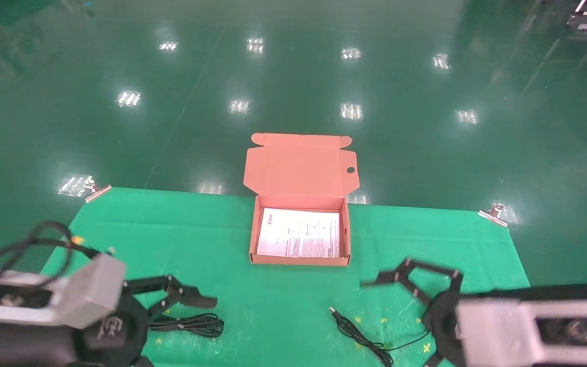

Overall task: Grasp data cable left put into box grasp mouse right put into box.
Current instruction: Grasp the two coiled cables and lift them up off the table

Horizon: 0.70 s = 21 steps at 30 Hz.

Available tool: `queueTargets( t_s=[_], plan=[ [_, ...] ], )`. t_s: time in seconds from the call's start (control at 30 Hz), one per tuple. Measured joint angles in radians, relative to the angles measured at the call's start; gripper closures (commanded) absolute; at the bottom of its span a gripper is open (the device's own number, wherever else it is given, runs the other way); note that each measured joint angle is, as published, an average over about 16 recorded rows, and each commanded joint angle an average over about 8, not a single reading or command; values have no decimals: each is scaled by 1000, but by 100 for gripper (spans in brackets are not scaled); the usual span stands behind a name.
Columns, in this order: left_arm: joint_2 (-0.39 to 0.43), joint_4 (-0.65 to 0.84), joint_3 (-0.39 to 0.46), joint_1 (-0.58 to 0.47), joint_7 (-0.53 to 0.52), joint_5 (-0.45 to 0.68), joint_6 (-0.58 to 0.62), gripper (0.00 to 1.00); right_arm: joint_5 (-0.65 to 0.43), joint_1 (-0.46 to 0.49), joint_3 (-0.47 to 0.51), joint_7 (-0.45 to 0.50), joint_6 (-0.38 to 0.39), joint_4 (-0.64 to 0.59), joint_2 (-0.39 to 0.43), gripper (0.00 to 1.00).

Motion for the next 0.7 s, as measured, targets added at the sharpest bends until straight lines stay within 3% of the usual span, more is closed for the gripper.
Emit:
queueTargets(
  t_s=[0.33, 0.7],
  plan=[
    [92, 27, 174, -123, 9, 313, -24, 0, -284, 46, -114, -120, 42, -6, -59, 0],
    [197, 108, 289, -171, 7, 624, -144, 0, -521, 27, -194, -85, 156, -57, -150, 0]
  ],
)
